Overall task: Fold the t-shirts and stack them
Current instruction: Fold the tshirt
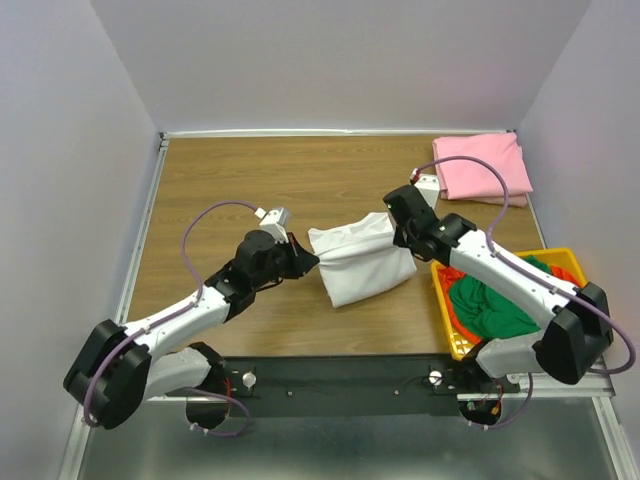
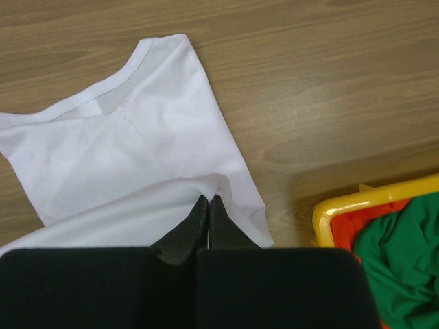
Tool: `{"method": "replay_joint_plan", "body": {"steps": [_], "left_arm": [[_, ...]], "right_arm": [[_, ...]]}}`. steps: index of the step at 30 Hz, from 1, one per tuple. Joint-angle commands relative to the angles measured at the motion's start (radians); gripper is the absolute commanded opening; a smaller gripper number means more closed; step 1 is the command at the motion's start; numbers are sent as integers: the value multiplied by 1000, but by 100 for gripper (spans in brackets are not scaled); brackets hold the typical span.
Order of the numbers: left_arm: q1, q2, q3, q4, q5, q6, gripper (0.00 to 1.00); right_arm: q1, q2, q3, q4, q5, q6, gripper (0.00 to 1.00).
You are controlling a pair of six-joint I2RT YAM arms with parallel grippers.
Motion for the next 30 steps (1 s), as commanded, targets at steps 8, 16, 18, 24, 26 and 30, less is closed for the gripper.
{"method": "replay_joint_plan", "body": {"steps": [8,16,18,24,26,30], "left_arm": [[244,353,195,179,107,147,49],[259,446,289,178,88,178,95],[259,427,250,184,108,192,95],[224,418,183,202,159,221,94],[205,428,173,213,166,221,94],[184,474,183,227,185,218,92]], "right_arm": [[-163,363,280,229,-201,-234,38],[-206,421,364,244,-335,-320,100],[-232,390,286,267,-386,-331,100],[-368,240,71,339,-648,-376,100],[-415,204,3,364,-724,-383,100],[-480,192,-52,397,-855,-386,100]]}}
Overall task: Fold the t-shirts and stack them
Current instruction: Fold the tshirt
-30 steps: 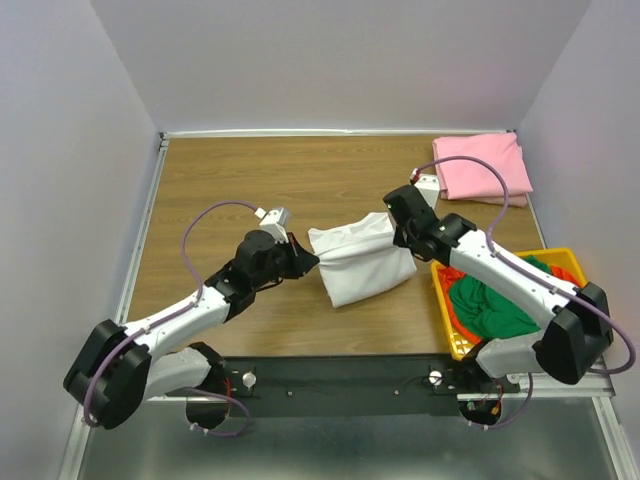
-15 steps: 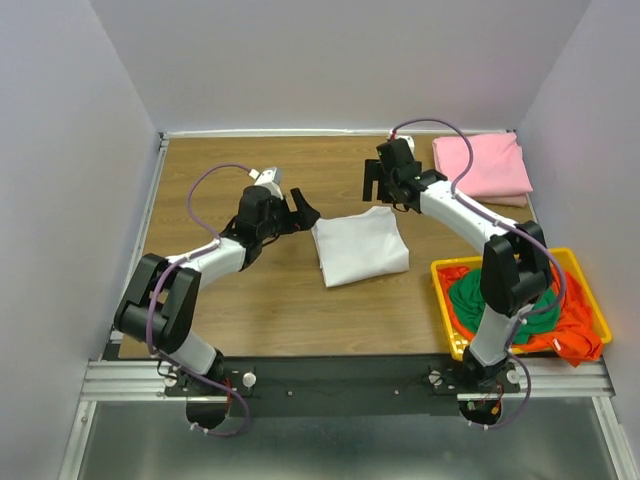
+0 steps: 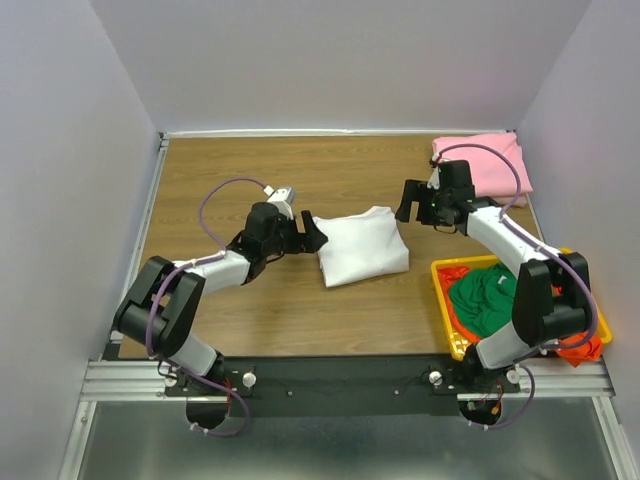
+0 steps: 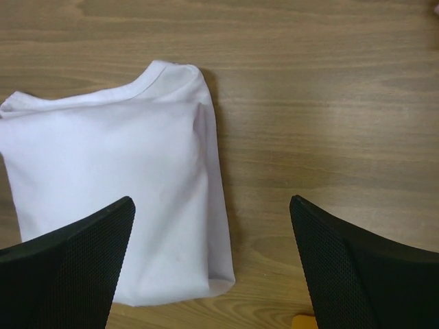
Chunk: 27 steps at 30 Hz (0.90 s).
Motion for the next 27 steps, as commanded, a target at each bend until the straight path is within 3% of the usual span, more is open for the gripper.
{"method": "replay_joint_plan", "body": {"steps": [1,12,19,24,27], "left_arm": [[-22,44,10,47,47,23,91],[-51,176,71,28,50,16,77],[-62,219,88,22,41,18,62],[-62,247,88,-7,18,24,45],[-62,256,79,-8,16,24,43]], "right_arm": [[-46,-12,-42,76,-235,-30,100],[-130,116,-84,125,-476,-16,100],[-138,190,-97,137,-545,-41,100],[-147,255,-93,137,-605,-50,100],[-147,287,-100,135,-638,-62,100]]}}
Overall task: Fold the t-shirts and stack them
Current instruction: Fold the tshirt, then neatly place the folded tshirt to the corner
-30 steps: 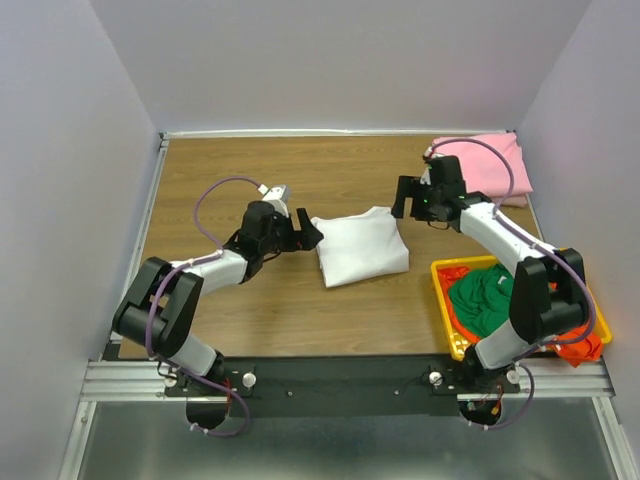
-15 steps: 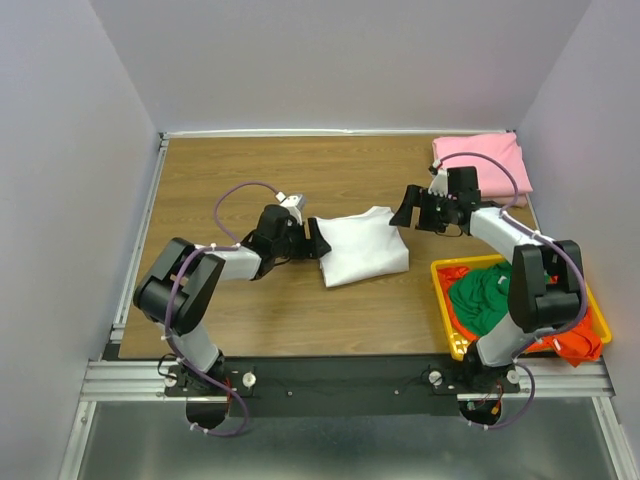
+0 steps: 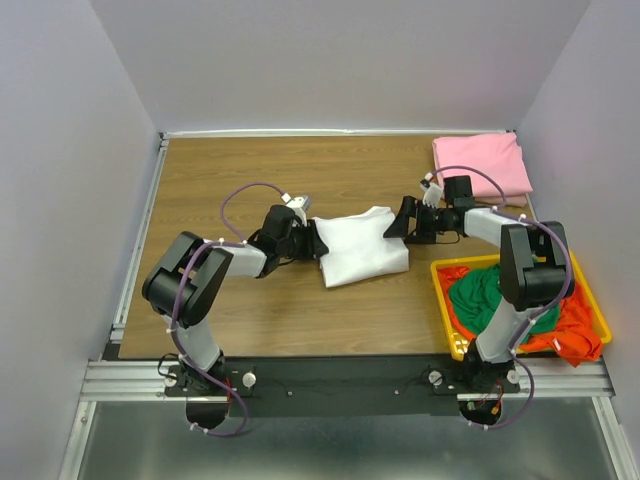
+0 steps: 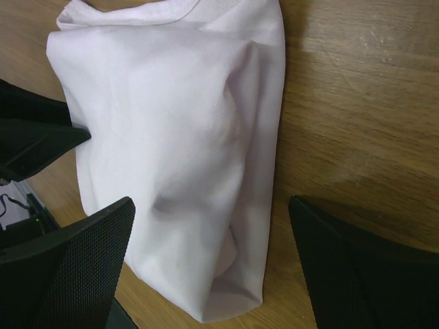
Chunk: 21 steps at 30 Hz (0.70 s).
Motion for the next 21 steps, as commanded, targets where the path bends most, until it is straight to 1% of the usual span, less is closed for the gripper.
{"method": "replay_joint_plan", "body": {"steps": [1,2,5,6,13,16,19,21], "left_arm": [[-6,35,2,-28,-19,16,40],[-6,38,-3,-29,-24,18,32],[-6,44,-9,-29,-30,19,29],[-6,46,-14,-29,-30,19,26],[-6,57,-14,-26,-30,19,25],[-6,60,-9,-20,-22,19,25],[-6,63,-7,-16,-18,18,25],[-6,61,-7,-13,-15,16,25]], "right_arm": [[-8,61,-18,-5,-71,-33,100],[-8,80,-17,-5,-99,-35,100],[-7,109,-18,-8,-148,-36,100],[-5,112,-21,-8,-149,-36,100],[70,135,-35,-28,-97,-44,95],[81,153,-35,-33,-87,-41,88],[107,161,-29,-33,-59,-38,83],[119,170,-18,-33,-39,-30,75]]}}
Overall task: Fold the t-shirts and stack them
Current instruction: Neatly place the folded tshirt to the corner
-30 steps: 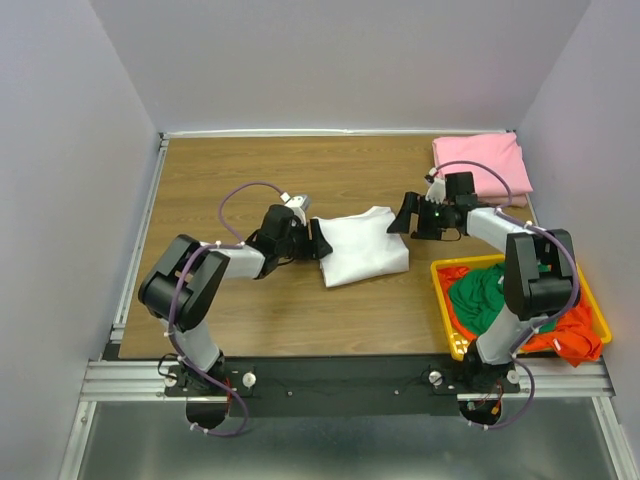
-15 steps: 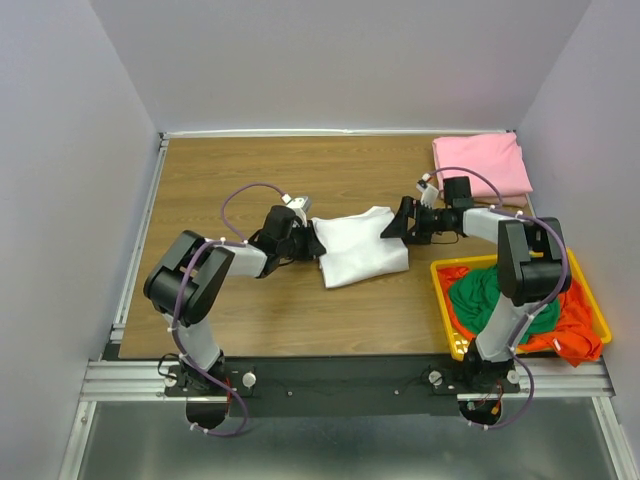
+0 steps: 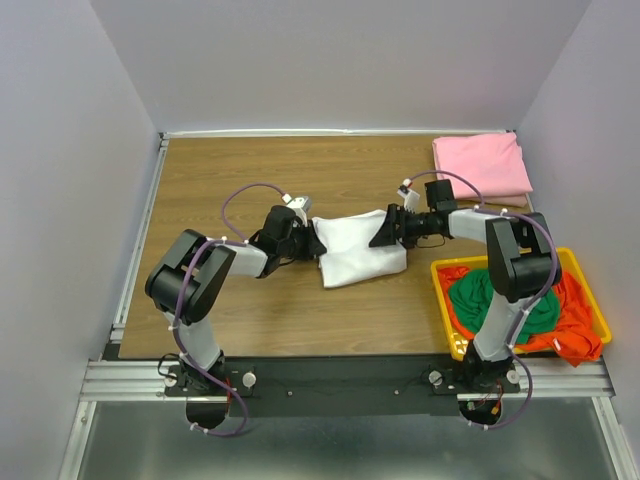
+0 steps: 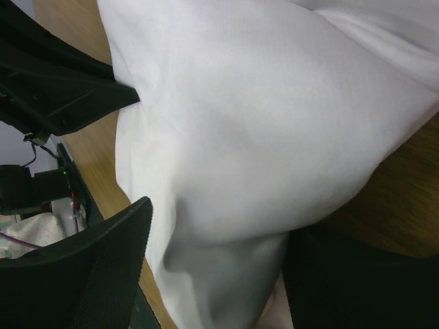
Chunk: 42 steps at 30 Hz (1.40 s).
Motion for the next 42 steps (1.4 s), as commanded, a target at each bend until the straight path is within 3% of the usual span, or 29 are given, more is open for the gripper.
{"method": "replay_joint_plan", "body": {"steps": [1,7,8,10,11,13,18,26,31,36,39,42], "left_arm": [[-6,34,-7,-38,-11,11,25],[-6,12,-19,-12,7,-2,25],[-6,11,-19,-10,15,-4,27],[-6,-8,-18,-5,32,-5,34],[-6,-20,-18,-7,34,-7,43],[-6,-82,-13,-21,38,-4,55],[-6,-202,34,-148,12,30,69],[-1,-434,157,-415,-152,117,89],[5,-540,247,-493,-169,148,90],[9,-542,381,-620,-209,255,91],[19,-534,364,-625,-236,268,91],[32,-534,309,-578,-149,254,91]], "right_arm": [[33,93,-21,-90,139,-14,72],[49,105,17,-92,153,0,39],[47,102,20,-92,159,3,27],[47,84,32,-95,180,6,17],[49,72,37,-96,188,7,8],[49,36,58,-112,217,3,1],[49,-30,144,-194,317,-40,0],[47,-42,307,-322,537,-119,1],[47,18,437,-415,614,-194,1],[47,81,577,-478,711,-269,1],[47,130,641,-512,775,-312,1],[47,179,704,-550,858,-365,0]]}}
